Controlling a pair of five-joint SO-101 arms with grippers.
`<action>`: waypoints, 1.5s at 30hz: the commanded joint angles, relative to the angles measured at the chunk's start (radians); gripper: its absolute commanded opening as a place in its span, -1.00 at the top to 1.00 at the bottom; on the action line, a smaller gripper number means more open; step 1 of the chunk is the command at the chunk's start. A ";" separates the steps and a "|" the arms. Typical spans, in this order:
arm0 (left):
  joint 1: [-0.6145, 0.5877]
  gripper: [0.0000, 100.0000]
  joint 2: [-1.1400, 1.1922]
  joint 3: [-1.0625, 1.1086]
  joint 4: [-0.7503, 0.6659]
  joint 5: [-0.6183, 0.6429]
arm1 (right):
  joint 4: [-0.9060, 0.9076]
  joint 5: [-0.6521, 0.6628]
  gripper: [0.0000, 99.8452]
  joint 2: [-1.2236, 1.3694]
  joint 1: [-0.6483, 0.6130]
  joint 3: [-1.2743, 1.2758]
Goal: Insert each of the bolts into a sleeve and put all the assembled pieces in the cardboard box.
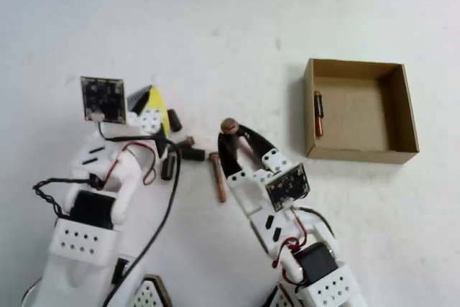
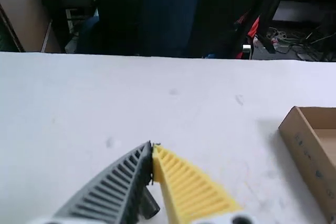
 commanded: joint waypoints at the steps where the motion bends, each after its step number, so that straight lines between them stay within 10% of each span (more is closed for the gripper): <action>1: -0.013 0.95 -0.002 0.051 -0.089 -0.009 | -0.002 0.012 0.96 -0.013 0.062 0.008; 17: -0.077 0.95 -0.018 0.130 -0.034 -0.009 | 0.045 0.117 0.96 -0.008 0.107 -0.029; 33: -0.079 0.96 -0.714 0.341 0.258 -0.009 | 0.384 0.110 0.97 -0.004 0.219 -0.384; 45: -0.243 0.96 -0.733 0.339 0.301 -0.002 | 0.595 0.110 0.97 0.127 0.280 -0.715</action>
